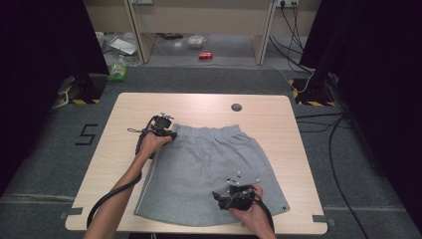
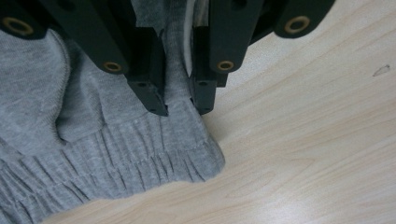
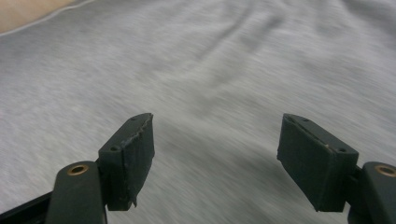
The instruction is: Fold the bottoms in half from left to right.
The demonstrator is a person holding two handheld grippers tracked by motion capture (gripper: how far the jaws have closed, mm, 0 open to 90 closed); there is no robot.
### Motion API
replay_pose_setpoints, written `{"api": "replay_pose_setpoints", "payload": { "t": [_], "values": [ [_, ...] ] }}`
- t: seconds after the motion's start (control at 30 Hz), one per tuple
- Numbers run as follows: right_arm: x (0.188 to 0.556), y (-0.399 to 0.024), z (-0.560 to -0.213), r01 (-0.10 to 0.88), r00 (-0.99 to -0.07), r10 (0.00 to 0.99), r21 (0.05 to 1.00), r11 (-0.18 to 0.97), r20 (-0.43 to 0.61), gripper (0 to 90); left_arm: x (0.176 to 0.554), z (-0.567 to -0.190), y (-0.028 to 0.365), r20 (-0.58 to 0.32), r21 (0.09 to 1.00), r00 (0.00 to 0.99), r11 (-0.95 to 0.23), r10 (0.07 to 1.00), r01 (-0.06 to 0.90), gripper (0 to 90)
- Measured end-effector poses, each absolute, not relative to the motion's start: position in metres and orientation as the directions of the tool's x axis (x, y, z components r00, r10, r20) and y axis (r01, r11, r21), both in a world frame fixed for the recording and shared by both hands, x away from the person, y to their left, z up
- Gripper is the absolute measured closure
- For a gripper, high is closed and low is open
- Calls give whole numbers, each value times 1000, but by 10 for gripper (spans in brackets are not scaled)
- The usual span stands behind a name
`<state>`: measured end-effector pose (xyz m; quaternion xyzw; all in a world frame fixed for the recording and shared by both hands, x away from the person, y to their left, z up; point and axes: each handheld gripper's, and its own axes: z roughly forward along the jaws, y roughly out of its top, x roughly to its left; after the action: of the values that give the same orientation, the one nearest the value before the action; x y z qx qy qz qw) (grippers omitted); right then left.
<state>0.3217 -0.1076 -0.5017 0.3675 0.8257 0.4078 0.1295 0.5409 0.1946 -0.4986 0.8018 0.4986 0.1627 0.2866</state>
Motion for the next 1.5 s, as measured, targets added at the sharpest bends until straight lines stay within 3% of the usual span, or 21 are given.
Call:
{"api": "replay_pose_setpoints", "payload": {
  "t": [0.33, 0.6, 1.23, 1.5],
  "values": [
    [324, -27, -508, 455, -800, 588, 761, 462, 122, 283, 536, -498, 196, 15, 614, 459, -371, 888, 697, 763],
    [321, 20, -505, 406, -850, 514, 766, 498, 115, 289, 537, -499, 200, -23, 624, 453, -341, 891, 703, 762],
    [302, 96, -513, 305, -910, 411, 765, 567, 57, 302, 537, -500, 202, -32, 631, 460, -339, 887, 697, 756],
    [297, 108, -516, 299, -922, 381, 760, 577, 73, 304, 537, -500, 202, -32, 630, 459, -338, 888, 699, 756]
  ]
}}
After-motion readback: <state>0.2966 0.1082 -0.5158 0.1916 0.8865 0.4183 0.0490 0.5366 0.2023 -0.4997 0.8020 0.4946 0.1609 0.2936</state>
